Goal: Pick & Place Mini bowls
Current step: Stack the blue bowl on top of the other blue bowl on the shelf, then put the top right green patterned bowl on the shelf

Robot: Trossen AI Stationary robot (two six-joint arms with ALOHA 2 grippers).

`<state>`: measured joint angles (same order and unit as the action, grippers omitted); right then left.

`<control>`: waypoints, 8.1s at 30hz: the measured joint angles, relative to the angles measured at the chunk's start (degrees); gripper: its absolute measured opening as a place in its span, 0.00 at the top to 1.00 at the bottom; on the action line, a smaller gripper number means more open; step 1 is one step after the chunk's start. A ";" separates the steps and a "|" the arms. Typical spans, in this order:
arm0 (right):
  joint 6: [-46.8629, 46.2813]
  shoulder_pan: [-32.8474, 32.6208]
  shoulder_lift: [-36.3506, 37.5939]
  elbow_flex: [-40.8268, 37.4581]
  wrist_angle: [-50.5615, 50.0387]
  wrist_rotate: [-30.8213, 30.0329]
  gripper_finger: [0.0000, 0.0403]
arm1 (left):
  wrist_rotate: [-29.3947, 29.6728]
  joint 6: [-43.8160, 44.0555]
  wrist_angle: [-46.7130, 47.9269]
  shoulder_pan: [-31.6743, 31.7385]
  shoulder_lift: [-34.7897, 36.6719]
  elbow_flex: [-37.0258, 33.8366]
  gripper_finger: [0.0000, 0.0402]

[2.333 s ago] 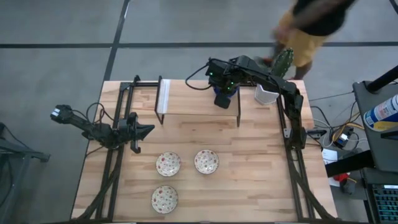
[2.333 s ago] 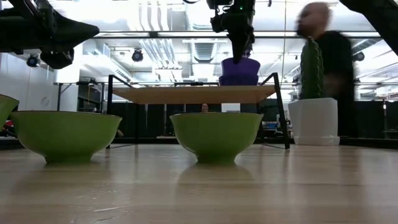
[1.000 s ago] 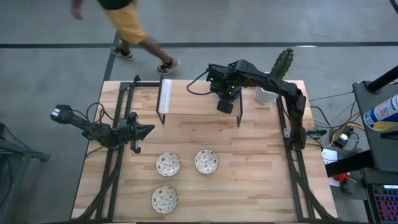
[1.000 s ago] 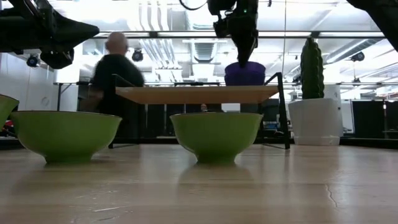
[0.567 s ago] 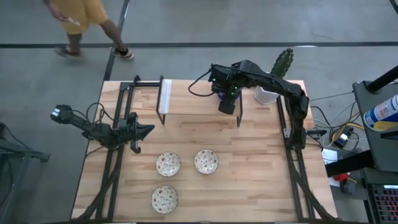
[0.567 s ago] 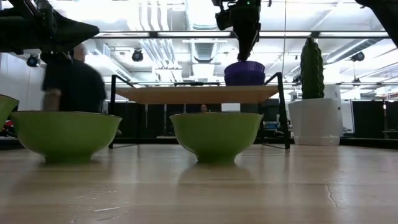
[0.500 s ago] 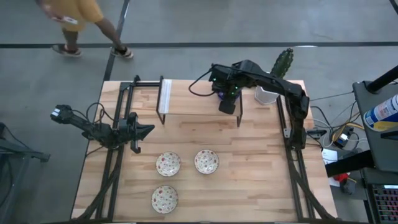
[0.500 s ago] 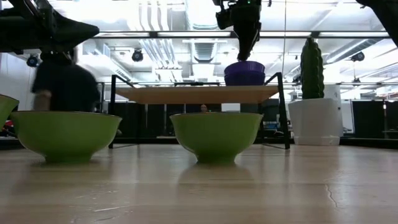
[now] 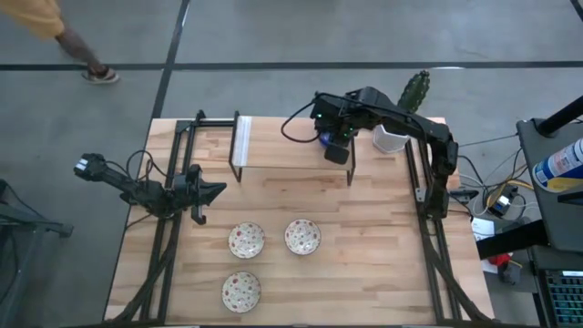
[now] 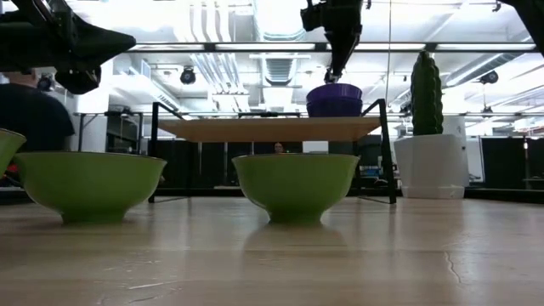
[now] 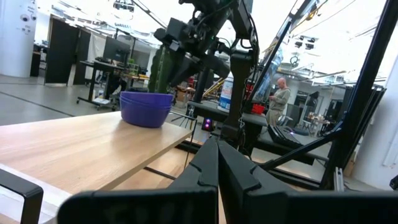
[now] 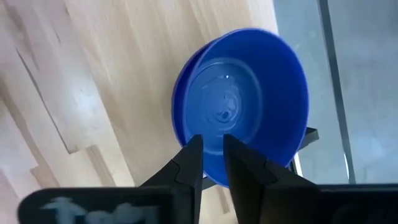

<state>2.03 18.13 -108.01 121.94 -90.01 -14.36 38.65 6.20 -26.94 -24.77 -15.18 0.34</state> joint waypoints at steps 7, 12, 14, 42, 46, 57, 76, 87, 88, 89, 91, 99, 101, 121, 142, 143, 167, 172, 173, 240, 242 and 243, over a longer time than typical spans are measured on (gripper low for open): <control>1.42 -0.18 -0.11 -3.56 -0.01 -0.82 0.97 | -0.01 0.01 0.01 0.00 0.00 0.00 1.00; 2.07 -0.18 -0.15 -5.11 0.00 -3.41 0.98 | -0.02 0.00 0.00 0.02 0.00 0.02 1.00; 2.10 -0.18 -0.15 -5.11 0.00 -3.62 0.98 | -0.02 0.00 0.01 0.02 0.00 0.01 1.00; 1.03 -0.77 -0.17 -5.35 0.77 1.46 0.98 | -0.02 0.01 0.00 0.00 0.00 0.00 1.00; 0.95 -0.77 -0.17 -5.61 0.78 1.39 0.98 | -0.02 0.00 0.00 0.00 0.00 0.00 1.00; 2.42 -1.19 -0.09 -4.18 0.71 -0.77 0.98 | -0.02 0.02 0.01 0.00 -0.01 0.02 1.00; 4.65 -10.97 -0.07 -0.89 0.43 -0.07 0.98 | -0.01 0.00 0.01 0.00 0.00 0.02 1.00; 7.97 -20.45 -0.04 -1.33 6.04 3.12 0.98 | -0.01 0.00 0.01 0.01 0.00 0.00 1.00; 8.10 -21.40 -0.04 -1.48 6.56 3.29 0.98 | -0.02 0.00 0.01 0.01 -0.01 0.02 1.00; 8.10 -22.26 -0.04 -1.73 7.26 3.93 0.97 | -0.02 0.00 0.02 0.00 0.00 0.00 1.00; 8.10 -23.97 -0.02 -2.49 8.62 5.34 0.96 | -0.02 0.01 0.02 0.02 0.00 0.00 1.00; 8.10 -30.42 -0.02 -7.66 14.60 5.45 0.80 | -0.02 0.00 0.02 0.00 0.00 0.00 1.00; 8.11 -31.97 -0.02 -9.26 16.18 5.49 0.76 | -0.01 0.01 0.01 0.01 0.00 0.00 1.00; 8.68 -42.29 0.00 -30.40 37.45 5.85 0.71 | -0.02 0.00 0.02 0.00 0.00 0.00 1.00; 8.32 -42.50 -0.04 -42.58 56.34 7.40 0.74 | -0.02 0.02 0.02 0.00 0.00 0.00 1.00; 8.32 -42.54 -0.04 -43.09 56.93 7.41 0.75 | -0.02 0.01 0.02 0.01 -0.02 0.01 1.00; 7.02 -42.54 -0.04 -46.50 60.34 7.36 0.78 | -0.02 0.00 0.01 0.01 0.00 0.02 1.00; 6.99 -42.51 -0.04 -46.55 60.40 7.21 0.77 | -0.02 0.01 0.02 0.00 -0.01 0.01 1.00; 6.95 -42.51 -0.04 -46.57 60.39 6.78 0.77 | -0.02 0.00 0.02 0.00 0.00 0.00 1.00; 11.10 -41.96 -3.43 -24.13 37.86 -6.96 0.97 | -0.02 0.02 0.00 0.00 0.00 0.00 1.00; 12.37 -41.39 -3.43 -21.65 36.29 -7.17 0.97 | -0.01 0.01 0.02 0.00 0.00 0.01 1.00; 12.89 -41.05 -3.43 -20.57 35.75 -7.45 0.97 | -0.02 0.00 0.02 0.00 0.00 0.02 1.00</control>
<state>14.92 -22.92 -111.44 101.37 -54.26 -21.82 38.63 6.20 -26.92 -24.77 -15.18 0.36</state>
